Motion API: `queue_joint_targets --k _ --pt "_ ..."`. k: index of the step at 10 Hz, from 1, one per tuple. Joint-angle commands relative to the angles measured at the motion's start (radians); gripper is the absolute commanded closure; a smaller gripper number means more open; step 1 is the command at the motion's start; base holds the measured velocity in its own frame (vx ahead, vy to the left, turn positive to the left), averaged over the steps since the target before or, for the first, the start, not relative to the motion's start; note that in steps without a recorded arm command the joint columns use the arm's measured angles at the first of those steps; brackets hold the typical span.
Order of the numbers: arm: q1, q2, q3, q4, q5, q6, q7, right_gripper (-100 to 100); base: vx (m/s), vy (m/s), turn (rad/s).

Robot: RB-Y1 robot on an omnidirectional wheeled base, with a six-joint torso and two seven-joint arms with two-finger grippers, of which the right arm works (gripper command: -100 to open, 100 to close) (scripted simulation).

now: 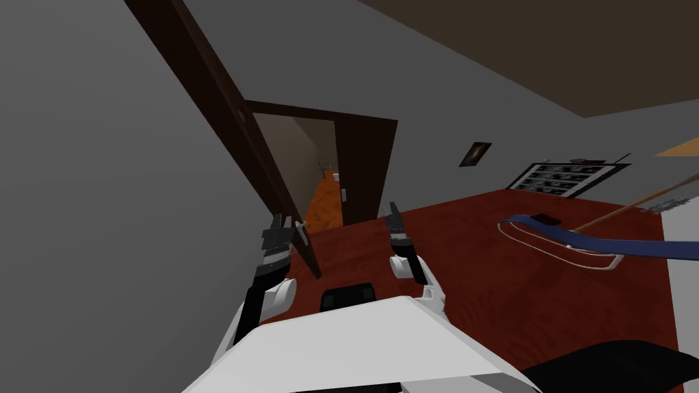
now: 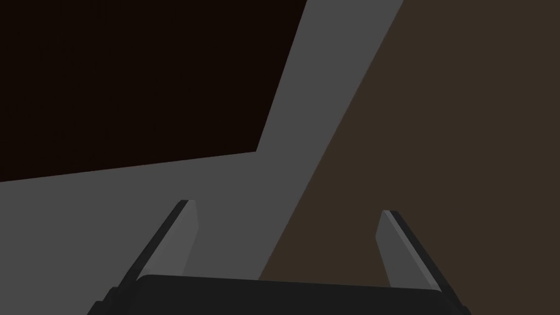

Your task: Pull the door open

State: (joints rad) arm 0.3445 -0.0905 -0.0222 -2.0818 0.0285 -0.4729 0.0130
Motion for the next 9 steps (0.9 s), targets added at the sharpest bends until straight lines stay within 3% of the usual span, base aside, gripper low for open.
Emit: queue_joint_targets --k 1,2,4,7,9 --pt "-0.021 -0.009 -0.009 0.05 -0.007 -0.006 -0.001 -100 0.054 0.016 0.129" --pt "-0.021 -0.009 -0.009 0.051 -0.007 -0.006 -0.001 -100 0.042 0.007 0.064" --pt "-0.057 -0.029 -0.028 0.117 -0.021 -0.01 -0.005 -100 0.057 0.013 0.161" --pt "-0.075 -0.039 -0.038 0.175 -0.028 -0.013 -0.008 -100 0.06 0.0 0.078" --pt "-0.114 -0.061 -0.059 0.244 -0.044 -0.018 -0.013 -100 0.069 0.009 0.167"
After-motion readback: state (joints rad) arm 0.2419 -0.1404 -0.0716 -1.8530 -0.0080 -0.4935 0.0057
